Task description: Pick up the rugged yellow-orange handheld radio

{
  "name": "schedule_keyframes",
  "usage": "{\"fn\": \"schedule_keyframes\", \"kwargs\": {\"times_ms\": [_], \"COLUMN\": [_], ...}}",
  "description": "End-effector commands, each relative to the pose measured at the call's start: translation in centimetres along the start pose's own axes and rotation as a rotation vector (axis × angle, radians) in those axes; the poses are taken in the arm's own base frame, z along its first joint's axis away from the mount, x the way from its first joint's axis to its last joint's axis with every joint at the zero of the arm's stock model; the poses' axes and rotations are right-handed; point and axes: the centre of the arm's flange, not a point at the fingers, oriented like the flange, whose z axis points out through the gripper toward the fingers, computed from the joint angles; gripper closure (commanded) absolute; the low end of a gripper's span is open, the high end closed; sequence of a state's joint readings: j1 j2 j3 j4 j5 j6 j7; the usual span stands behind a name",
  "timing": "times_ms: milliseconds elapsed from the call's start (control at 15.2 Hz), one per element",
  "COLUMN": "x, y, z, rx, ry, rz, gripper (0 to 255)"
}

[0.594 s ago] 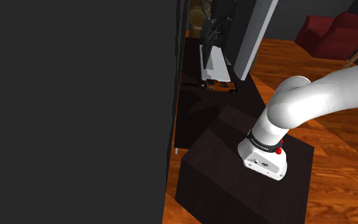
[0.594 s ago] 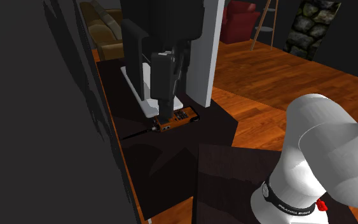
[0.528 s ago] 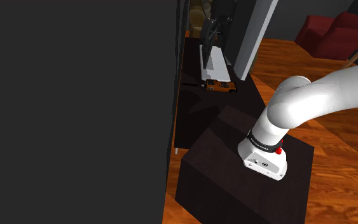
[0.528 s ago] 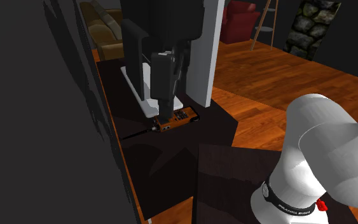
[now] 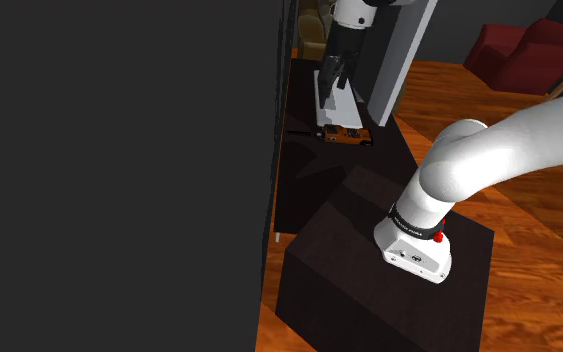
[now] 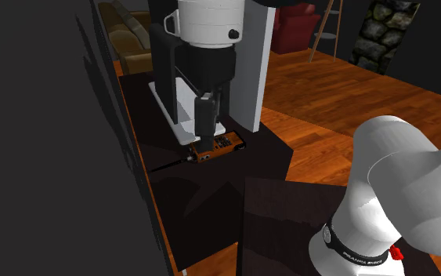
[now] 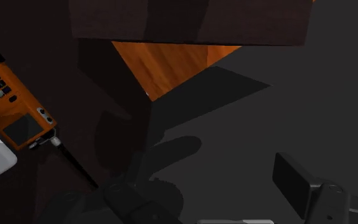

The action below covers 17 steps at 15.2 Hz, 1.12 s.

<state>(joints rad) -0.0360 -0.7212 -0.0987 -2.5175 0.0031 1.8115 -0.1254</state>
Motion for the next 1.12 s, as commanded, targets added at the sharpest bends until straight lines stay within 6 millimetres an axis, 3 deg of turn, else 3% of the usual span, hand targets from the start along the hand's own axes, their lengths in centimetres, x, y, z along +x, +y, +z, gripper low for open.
{"fn": "schedule_keyframes", "kwargs": {"times_ms": [0, 1056], "x": [0.4, 6.5], "y": [2.0, 16.0], "z": [2.0, 16.3], "rx": [-0.003, -0.026], "ry": [-0.005, -0.046], "rz": [-0.038, -0.314], "gripper": [0, 0]}}
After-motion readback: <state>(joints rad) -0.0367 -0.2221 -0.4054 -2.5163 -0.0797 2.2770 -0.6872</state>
